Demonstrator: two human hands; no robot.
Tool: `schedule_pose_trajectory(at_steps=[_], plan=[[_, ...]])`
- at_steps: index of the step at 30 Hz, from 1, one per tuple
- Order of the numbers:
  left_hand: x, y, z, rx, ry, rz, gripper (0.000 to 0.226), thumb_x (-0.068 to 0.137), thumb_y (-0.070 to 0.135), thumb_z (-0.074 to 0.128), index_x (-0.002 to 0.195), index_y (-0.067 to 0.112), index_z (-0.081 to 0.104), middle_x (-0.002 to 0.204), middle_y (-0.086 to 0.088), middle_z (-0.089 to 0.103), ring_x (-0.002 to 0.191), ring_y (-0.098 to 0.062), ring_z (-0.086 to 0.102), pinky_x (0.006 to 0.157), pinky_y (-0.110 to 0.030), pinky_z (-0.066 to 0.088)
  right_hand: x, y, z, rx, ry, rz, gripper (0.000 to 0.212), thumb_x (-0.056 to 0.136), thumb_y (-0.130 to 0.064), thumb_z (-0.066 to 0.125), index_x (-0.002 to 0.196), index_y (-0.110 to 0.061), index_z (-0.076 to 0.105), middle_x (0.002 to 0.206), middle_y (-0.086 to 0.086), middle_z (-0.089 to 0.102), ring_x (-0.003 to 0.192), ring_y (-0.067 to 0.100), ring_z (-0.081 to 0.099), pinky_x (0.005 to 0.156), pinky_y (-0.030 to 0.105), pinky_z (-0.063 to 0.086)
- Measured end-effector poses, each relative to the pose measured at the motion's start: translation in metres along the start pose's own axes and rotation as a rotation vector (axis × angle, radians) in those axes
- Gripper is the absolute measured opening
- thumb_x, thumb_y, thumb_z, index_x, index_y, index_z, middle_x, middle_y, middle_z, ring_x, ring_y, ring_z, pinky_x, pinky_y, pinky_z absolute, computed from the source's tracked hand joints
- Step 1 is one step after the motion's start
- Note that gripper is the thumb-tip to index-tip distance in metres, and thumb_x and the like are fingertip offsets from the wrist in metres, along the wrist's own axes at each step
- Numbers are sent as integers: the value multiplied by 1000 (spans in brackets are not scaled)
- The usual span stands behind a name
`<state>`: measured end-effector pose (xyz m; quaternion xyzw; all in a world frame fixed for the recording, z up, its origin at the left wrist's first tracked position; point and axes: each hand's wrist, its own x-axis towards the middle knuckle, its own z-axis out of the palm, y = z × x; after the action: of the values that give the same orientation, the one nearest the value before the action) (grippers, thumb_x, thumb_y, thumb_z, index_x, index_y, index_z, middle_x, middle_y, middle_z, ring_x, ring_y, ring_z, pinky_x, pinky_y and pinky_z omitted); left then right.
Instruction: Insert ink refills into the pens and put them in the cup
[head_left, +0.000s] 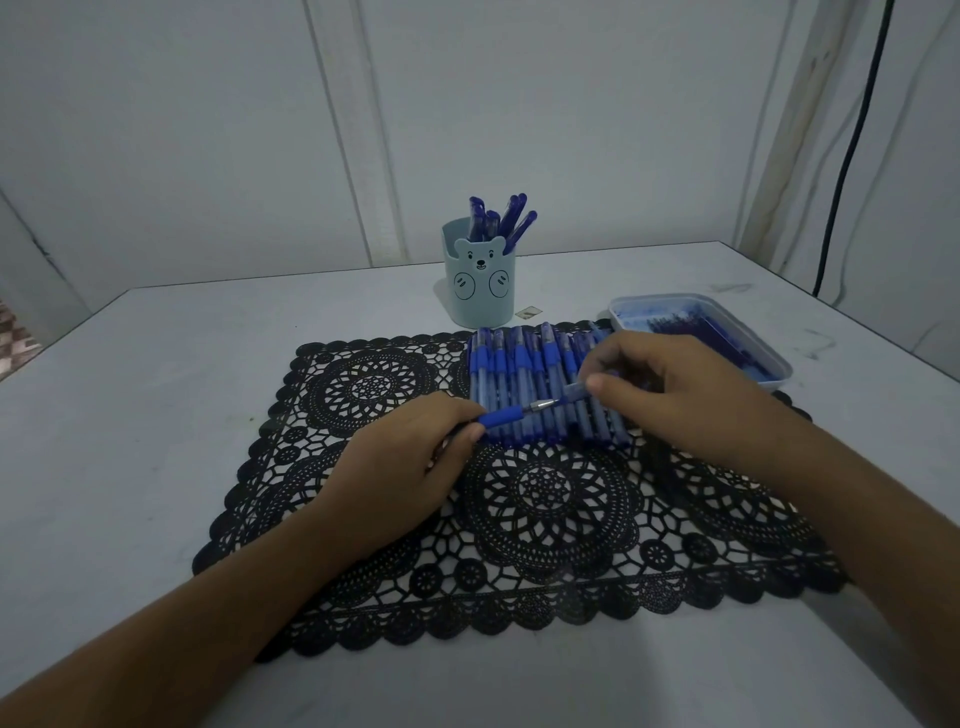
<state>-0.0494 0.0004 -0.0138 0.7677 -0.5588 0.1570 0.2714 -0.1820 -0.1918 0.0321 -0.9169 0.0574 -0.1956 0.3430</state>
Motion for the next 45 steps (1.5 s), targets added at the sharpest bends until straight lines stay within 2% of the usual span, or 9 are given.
schedule_pose_trajectory(at_steps=[7, 11, 16, 23, 27, 30, 34, 40, 45], plan=[[0, -1, 0, -8, -4, 10, 34, 92, 35, 35, 102, 16, 61, 81, 18, 50, 73, 3, 44, 68, -2, 34, 1, 1, 6, 31, -9, -1, 8, 88, -25, 56, 84, -26, 63, 69, -6, 57, 59, -1, 49, 56, 9, 38], [0, 1, 0, -3, -9, 21, 32, 92, 34, 34, 102, 19, 60, 76, 20, 47, 65, 7, 43, 61, -5, 36, -1, 1, 23, 126, -52, 3, 10, 88, -25, 56, 85, -29, 64, 69, -7, 65, 62, 6, 58, 62, 18, 47], [-1, -3, 2, -34, -9, 19, 34, 93, 31, 33, 102, 16, 61, 75, 12, 55, 67, -1, 45, 60, -9, 35, -2, 0, 36, 305, 10, -49, 18, 87, -14, 56, 85, -29, 64, 67, -13, 67, 60, 1, 60, 63, 12, 48], [-1, 0, 2, -56, 3, 36, 34, 92, 30, 35, 103, 13, 62, 75, 9, 58, 67, -2, 46, 60, -10, 36, -4, -2, 41, 177, 104, -155, 18, 87, -18, 57, 87, -36, 61, 74, -6, 68, 68, 8, 64, 68, 27, 53], [1, 3, 4, 128, 129, 60, 34, 91, 32, 43, 108, 11, 64, 84, 3, 67, 70, -5, 56, 60, -15, 45, 2, 0, 47, 12, 190, -240, 14, 89, -24, 53, 96, -21, 65, 73, -23, 58, 73, 4, 59, 64, 17, 48], [0, 1, 4, 241, 150, 101, 31, 90, 32, 47, 102, 13, 68, 77, 2, 67, 62, -12, 58, 51, -22, 44, 4, 4, 50, -113, 172, -299, 28, 89, -33, 48, 102, -14, 65, 84, -18, 58, 77, 3, 53, 64, 12, 44], [1, -5, 5, 283, 134, 93, 31, 88, 30, 48, 98, 10, 68, 85, -1, 63, 71, -16, 55, 61, -26, 42, 5, 14, 47, -215, 152, -239, 47, 92, -43, 35, 122, -14, 57, 110, -4, 62, 102, 8, 50, 86, 17, 34], [12, -13, -12, 228, 269, -136, 29, 91, 30, 49, 105, 11, 65, 88, -3, 63, 76, -13, 51, 64, -24, 38, 3, 36, 41, -407, 9, 2, 51, 96, -35, 40, 141, -12, 33, 145, 6, 34, 134, 18, 28, 108, 23, 18], [35, -19, -40, 82, 396, -345, 25, 92, 25, 52, 110, 12, 62, 96, 2, 61, 77, -14, 53, 68, -28, 40, 4, 33, 44, -456, -90, 71, 52, 98, -36, 33, 143, -12, 27, 152, 5, 23, 140, 17, 15, 112, 26, 9]])
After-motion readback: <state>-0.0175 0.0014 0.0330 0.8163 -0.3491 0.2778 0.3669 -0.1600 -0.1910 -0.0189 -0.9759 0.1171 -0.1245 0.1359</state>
